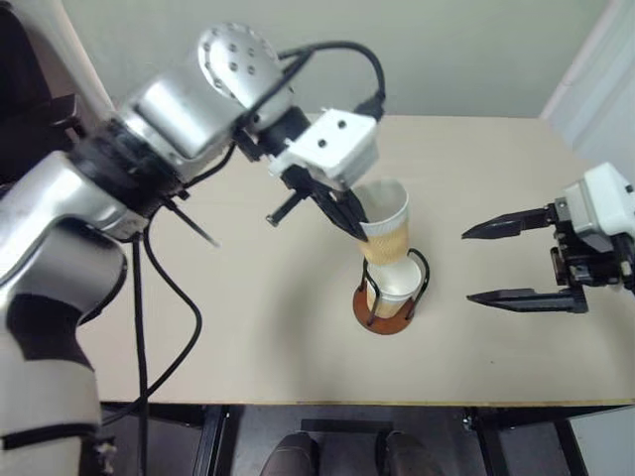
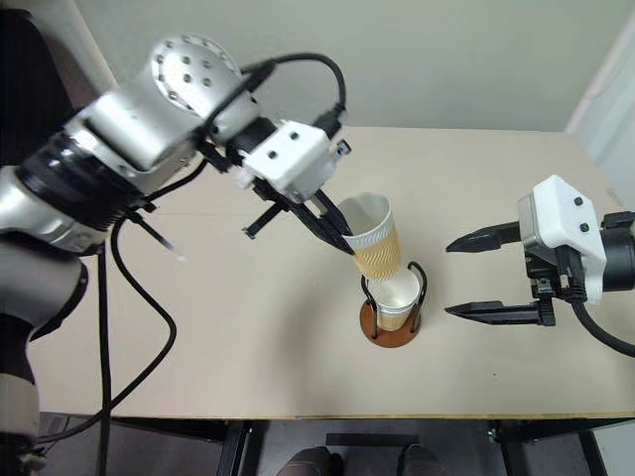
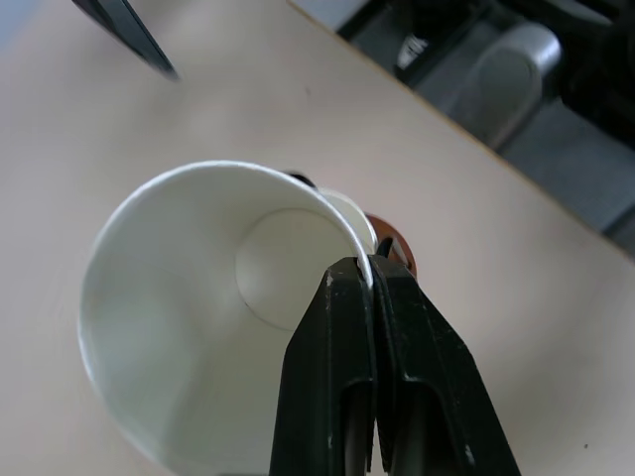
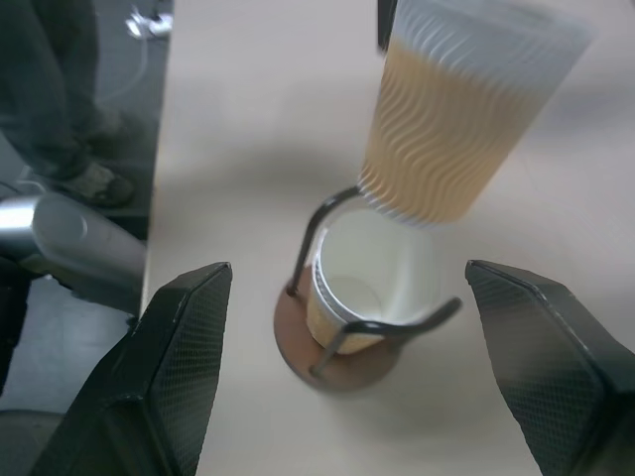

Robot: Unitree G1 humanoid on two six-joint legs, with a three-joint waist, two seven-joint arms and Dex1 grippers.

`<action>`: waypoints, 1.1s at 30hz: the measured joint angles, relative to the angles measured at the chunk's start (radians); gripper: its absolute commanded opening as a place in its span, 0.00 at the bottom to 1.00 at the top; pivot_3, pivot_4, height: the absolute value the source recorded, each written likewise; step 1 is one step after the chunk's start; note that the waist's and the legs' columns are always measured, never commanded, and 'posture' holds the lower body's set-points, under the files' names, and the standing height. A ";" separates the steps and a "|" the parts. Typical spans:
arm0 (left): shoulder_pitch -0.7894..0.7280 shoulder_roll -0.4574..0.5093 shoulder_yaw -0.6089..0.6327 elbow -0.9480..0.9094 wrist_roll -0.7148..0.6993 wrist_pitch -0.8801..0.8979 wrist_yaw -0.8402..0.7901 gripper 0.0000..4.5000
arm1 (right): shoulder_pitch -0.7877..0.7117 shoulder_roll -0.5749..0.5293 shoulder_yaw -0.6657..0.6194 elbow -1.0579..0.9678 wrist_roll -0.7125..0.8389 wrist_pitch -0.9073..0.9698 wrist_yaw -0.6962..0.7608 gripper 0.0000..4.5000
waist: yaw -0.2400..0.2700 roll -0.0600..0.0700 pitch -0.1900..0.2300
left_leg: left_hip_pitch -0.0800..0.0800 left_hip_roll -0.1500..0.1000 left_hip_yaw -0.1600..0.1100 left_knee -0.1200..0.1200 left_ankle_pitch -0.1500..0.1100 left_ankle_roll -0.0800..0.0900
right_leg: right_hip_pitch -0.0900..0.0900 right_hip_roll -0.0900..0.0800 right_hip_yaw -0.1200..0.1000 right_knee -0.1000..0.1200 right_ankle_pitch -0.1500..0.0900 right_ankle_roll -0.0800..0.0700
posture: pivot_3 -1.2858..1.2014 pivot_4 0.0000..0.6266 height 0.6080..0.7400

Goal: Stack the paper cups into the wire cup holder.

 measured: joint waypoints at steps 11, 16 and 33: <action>-0.058 -0.111 -0.089 0.108 -0.011 -0.127 0.000 0.01 | 0.100 -0.013 -0.128 -0.090 0.052 0.069 -0.061 0.87 | 0.010 0.000 0.000 | -0.001 0.000 0.002 0.001 -0.002 0.001 | 0.000 0.000 0.001 -0.001 0.000 0.003 | 0.52 0.24 1.00; -0.059 -0.083 -0.139 0.079 -0.028 -0.145 0.000 0.01 | 0.117 -0.020 -0.156 -0.101 0.059 0.073 -0.072 0.87 | 0.010 0.000 0.000 | -0.001 0.000 0.002 0.002 -0.002 0.001 | 0.000 0.001 0.001 0.000 0.000 0.003 | 0.52 0.24 1.00; -0.054 -0.098 -0.156 0.066 -0.012 -0.173 0.000 0.01 | 0.126 -0.027 -0.157 -0.106 0.076 0.060 -0.087 0.87 | 0.010 0.000 0.000 | -0.002 -0.001 0.002 0.014 -0.005 0.006 | 0.004 0.001 0.001 0.000 0.001 0.006 | 0.52 0.24 1.00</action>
